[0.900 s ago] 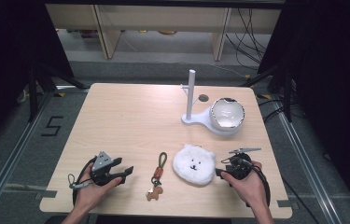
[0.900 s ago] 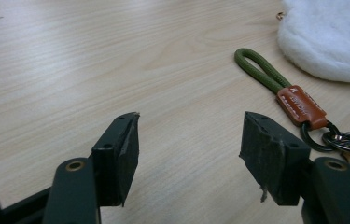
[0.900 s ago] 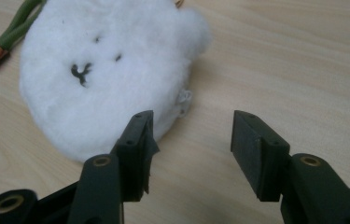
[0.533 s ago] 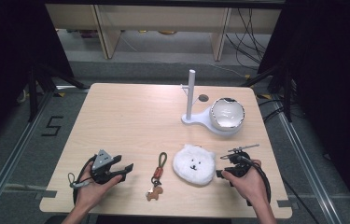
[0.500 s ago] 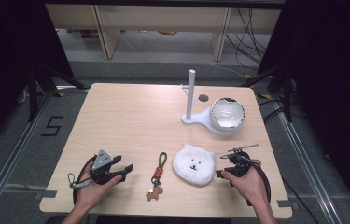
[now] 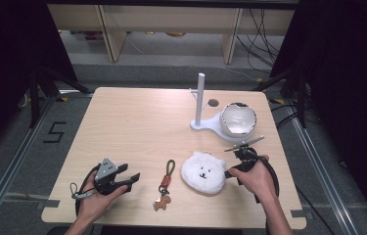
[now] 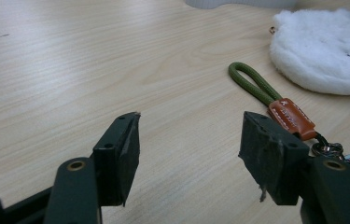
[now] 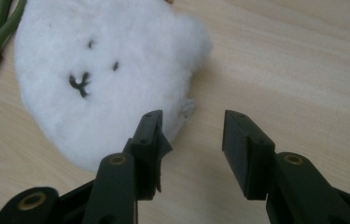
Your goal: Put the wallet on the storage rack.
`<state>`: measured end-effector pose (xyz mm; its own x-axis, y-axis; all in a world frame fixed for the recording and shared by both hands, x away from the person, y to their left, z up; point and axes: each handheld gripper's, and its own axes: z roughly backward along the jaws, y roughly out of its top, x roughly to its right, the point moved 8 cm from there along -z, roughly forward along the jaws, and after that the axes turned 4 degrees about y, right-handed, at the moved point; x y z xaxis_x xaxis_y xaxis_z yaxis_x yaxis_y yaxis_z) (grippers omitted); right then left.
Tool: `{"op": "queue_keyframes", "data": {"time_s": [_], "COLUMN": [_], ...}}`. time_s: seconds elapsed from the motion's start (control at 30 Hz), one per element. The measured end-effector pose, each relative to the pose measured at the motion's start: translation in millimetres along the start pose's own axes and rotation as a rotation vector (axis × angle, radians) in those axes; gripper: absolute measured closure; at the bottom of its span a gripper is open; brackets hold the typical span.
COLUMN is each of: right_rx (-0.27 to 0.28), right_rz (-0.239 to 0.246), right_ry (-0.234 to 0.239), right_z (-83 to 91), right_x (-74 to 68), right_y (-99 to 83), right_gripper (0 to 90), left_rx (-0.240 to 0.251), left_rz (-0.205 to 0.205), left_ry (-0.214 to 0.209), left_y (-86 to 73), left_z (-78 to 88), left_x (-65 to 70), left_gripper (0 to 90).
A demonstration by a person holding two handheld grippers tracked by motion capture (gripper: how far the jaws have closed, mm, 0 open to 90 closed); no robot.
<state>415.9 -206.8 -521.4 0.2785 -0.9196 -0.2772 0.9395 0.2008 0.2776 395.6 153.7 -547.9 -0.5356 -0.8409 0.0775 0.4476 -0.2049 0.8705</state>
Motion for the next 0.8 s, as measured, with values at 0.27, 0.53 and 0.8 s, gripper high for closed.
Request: {"op": "queue_keyframes", "data": {"time_s": [0.27,0.53,0.8], "right_rx": [-0.045,-0.065,-0.114], "right_rz": [0.009,-0.008,0.002], "right_ry": [0.001,-0.011,-0.027], "right_z": [-10.3,-25.6,-34.5], "right_x": [-7.4,-11.1,-13.7], "right_y": [22.6,37.6,38.5], "right_gripper": [56.4,50.7,51.8], "left_rx": [0.003,0.008,0.002], "left_rz": [0.002,0.012,0.013], "left_ry": [-0.002,-0.004,-0.001], "left_y": [-0.4,-1.4,-2.2], "left_z": [-0.7,0.6,0.3], "left_x": [-0.6,-3.1,-2.6], "left_gripper": [37.0,37.0,36.9]}}
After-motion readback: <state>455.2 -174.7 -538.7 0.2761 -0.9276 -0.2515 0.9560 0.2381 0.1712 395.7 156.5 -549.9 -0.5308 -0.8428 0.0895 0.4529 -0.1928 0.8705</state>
